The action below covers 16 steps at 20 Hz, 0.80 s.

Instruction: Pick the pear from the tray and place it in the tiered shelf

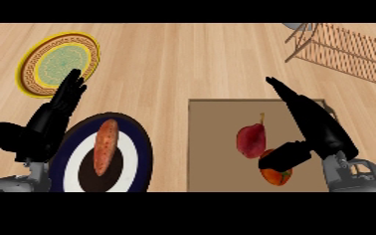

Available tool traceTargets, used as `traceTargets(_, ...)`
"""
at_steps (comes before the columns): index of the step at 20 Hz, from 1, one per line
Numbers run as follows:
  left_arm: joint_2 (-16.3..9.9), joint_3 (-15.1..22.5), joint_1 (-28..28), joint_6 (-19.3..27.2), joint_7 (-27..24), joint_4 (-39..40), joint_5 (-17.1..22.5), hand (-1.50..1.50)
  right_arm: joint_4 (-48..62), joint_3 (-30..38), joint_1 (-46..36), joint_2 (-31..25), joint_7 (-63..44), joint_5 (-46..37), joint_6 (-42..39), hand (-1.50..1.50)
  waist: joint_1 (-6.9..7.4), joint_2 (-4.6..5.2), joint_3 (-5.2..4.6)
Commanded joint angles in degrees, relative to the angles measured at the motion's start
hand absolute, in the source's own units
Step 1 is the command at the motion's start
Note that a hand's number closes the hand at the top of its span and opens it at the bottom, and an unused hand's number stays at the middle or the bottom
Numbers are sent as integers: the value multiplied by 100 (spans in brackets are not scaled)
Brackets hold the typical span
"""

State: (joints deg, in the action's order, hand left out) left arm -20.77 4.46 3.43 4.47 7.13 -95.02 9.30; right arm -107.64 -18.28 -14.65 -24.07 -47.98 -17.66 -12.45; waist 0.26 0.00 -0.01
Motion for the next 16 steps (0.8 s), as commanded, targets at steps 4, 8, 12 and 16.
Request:
traceTargets(4,125,-260,345,-262,99,266,-34,0,387,-14,-80,306,-150,-22,-710,-150,-21,1,0)
traceTargets(8,45,-371,243,-343,305,-19,12,0,225,-301,-370,671,-1188,-45,-1042,-150,-7,-4,-2)
traceTargets(12,260,-321,97,-282,374,-225,-247,0,647,-50,-412,714,-831,-221,-1233,-150,-7,-3,0)
traceTargets(16,286,-373,155,-312,299,-51,-249,0,762,-285,-499,623,-1127,-612,-1277,-150,-7,1,-2)
